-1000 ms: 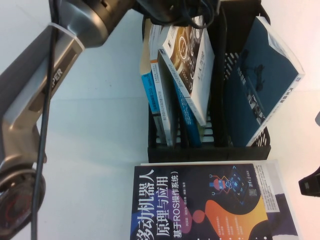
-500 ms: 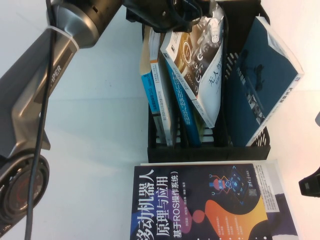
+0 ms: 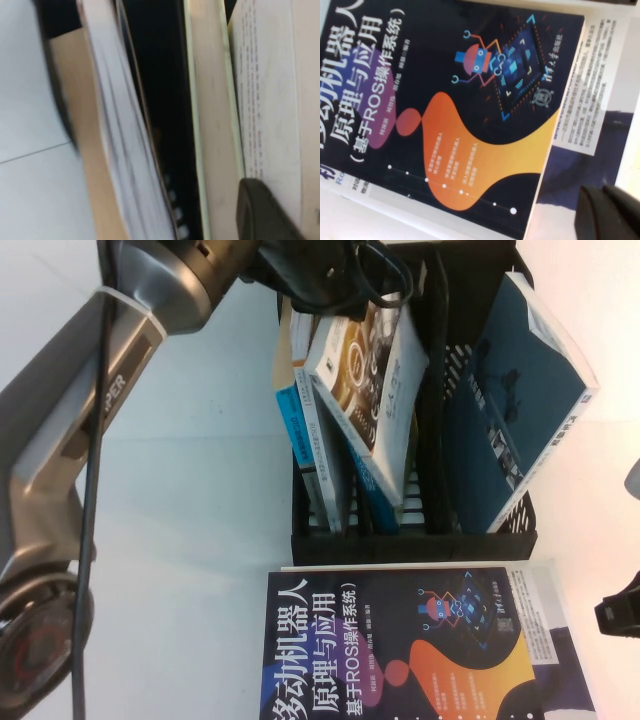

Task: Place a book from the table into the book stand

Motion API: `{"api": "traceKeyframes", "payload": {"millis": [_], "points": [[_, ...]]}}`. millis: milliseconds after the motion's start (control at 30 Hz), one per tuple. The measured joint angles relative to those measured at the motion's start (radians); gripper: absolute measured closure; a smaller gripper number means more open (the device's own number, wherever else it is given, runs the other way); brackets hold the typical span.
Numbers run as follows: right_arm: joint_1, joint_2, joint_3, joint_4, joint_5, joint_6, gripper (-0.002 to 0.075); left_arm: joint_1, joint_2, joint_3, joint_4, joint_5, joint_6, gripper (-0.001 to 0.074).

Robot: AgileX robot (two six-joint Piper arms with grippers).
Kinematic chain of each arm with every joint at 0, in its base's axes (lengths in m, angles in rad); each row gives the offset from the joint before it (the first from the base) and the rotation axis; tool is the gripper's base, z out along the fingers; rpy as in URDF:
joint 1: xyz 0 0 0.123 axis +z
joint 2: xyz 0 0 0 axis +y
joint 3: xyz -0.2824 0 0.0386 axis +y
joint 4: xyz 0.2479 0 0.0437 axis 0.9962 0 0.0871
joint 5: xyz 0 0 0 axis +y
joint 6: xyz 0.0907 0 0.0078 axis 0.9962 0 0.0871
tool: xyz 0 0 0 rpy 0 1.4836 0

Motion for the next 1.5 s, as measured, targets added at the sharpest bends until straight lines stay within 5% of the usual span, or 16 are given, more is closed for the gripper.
{"api": "traceKeyframes", "payload": {"millis": [300,1000,1100,1333,1500], "points": [[0.000,0.009,0.000,0.000,0.000,0.002,0.0729,-0.078,-0.062,0.004,0.124,0.118,-0.048,0.0636],[0.000,0.009,0.000,0.003,0.014,0.002,0.0729,-0.078,0.038,-0.003,0.155,0.012,-0.052,0.0633],[0.000,0.009,0.000,0.003,0.014,0.002,0.0729,-0.078,0.048,-0.003,0.174,-0.025,-0.047,0.0571],[0.000,0.009,0.000,0.003,0.014,0.002,0.0729,-0.074,0.067,-0.042,0.320,-0.082,-0.117,0.0221],[0.000,0.009,0.000,0.006,0.014,0.002,0.0729,-0.061,0.010,-0.065,0.366,-0.076,-0.129,0.0205]]}}
